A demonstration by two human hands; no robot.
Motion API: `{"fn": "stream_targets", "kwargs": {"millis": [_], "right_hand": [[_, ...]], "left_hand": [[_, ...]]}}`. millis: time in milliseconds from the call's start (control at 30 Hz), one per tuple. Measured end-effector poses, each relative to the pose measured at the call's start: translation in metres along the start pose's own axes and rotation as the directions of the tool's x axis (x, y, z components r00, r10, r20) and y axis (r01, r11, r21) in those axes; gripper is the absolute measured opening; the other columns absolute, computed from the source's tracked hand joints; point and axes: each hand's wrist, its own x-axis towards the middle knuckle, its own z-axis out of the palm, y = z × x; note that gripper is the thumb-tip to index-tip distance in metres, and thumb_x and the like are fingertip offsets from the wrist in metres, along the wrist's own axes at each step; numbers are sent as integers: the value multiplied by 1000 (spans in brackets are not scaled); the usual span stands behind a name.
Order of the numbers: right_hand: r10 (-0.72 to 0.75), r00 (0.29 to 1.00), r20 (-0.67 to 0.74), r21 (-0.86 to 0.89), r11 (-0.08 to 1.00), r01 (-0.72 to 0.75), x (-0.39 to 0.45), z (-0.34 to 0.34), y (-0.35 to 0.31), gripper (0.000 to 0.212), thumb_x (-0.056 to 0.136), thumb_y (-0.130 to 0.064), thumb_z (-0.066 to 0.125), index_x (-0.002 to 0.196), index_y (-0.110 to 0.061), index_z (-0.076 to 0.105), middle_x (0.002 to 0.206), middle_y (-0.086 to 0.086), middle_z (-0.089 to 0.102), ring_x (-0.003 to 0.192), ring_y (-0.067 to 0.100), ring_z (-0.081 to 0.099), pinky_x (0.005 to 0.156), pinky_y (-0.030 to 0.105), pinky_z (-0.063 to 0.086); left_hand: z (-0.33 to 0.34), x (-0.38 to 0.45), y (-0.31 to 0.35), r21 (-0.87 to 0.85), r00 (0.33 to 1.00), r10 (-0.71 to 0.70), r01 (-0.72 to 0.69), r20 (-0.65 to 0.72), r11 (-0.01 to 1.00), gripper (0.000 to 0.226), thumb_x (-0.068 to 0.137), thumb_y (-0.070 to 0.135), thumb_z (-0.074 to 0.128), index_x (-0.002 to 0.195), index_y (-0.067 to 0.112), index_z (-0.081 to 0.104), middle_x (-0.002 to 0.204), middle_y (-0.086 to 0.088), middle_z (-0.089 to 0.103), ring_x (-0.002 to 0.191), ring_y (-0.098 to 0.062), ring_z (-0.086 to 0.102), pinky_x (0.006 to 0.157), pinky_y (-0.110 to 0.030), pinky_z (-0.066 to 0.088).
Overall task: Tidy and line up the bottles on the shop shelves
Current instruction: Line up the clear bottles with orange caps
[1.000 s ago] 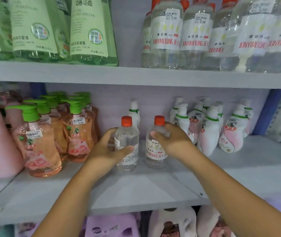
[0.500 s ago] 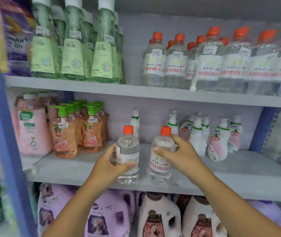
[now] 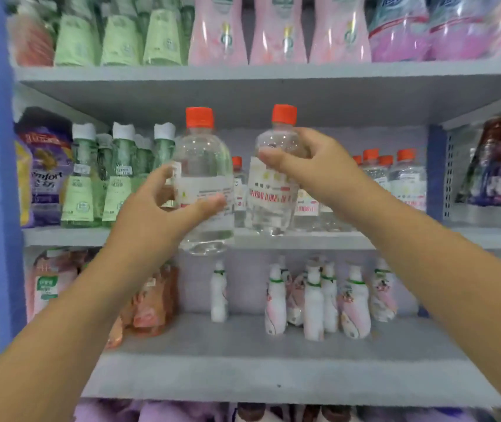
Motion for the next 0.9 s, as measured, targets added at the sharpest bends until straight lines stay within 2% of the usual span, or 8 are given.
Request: {"fn": "stream_targets", "kwargs": {"millis": [33, 167, 300, 433, 600, 733, 833, 900], "right_hand": [[-2, 1000, -30, -14, 1000, 1, 16, -1, -1, 46, 83, -50, 79, 122, -28, 66, 107, -12, 75, 90, -1, 73, 73, 20, 55], [11, 996, -93, -118, 993, -22, 64, 6, 9, 52, 79, -53, 81, 118, -25, 65, 106, -9, 72, 92, 6, 71, 72, 25, 55], [79, 994, -81, -233, 968, -96, 85, 18, 36, 62, 78, -58, 80, 120, -17, 61, 112, -5, 68, 99, 14, 68, 83, 35, 58], [71, 992, -101, -354, 930, -102, 93, 25, 55, 49, 77, -62, 76, 105, -28, 56, 100, -13, 61, 89, 7, 62, 70, 30, 53], [102, 994, -44, -523, 845, -110, 103, 33, 60, 78, 79, -66, 72, 137, -17, 52, 127, -4, 58, 110, 20, 61, 85, 38, 54], [112, 994, -15, -608, 788, -98, 111, 36, 66, 76, 79, -55, 79, 136, -16, 47, 127, 2, 58, 112, 23, 60, 77, 34, 48], [73, 997, 18, -703, 710, -39, 119, 31, 64, 103, 77, -51, 83, 156, -18, 24, 145, 7, 50, 127, 28, 52, 83, 35, 44], [64, 997, 51, -816, 578, 4, 125, 26, 58, 95, 75, -60, 80, 149, -19, 38, 133, 6, 52, 135, 30, 42, 90, 38, 41]], "left_hand": [[4, 15, -2, 15, 999, -18, 18, -29, 1000, 71, 62, 66, 86, 126, 56, 58, 106, 28, 73, 95, 10, 69, 78, -20, 57], [27, 72, -33, 43, 993, -60, 65, -97, 997, 52, 73, 49, 89, 114, 41, 59, 88, 25, 71, 74, 17, 65, 56, -9, 48], [43, 100, -67, 102, 985, -148, 156, -86, 982, 59, 69, 54, 89, 116, 37, 57, 95, 21, 67, 81, 4, 63, 64, -23, 47], [52, 116, -92, 122, 985, -169, 170, -19, 978, 67, 66, 53, 91, 119, 32, 55, 101, 14, 69, 87, -6, 68, 75, -32, 58], [62, 128, -103, 105, 978, -206, 201, 36, 974, 68, 66, 52, 92, 119, 30, 54, 101, 13, 68, 85, -5, 66, 63, -27, 51], [64, 135, -116, 99, 975, -216, 209, 59, 973, 70, 63, 56, 92, 118, 33, 54, 101, 13, 69, 81, -6, 70, 58, -26, 51], [64, 142, -122, 162, 969, -211, 189, 130, 969, 75, 62, 64, 89, 120, 38, 50, 101, 16, 68, 85, -8, 71, 69, -33, 61], [65, 145, -124, 209, 966, -211, 179, 146, 961, 77, 61, 68, 86, 122, 39, 49, 101, 16, 68, 88, -9, 70, 76, -37, 61]]}}
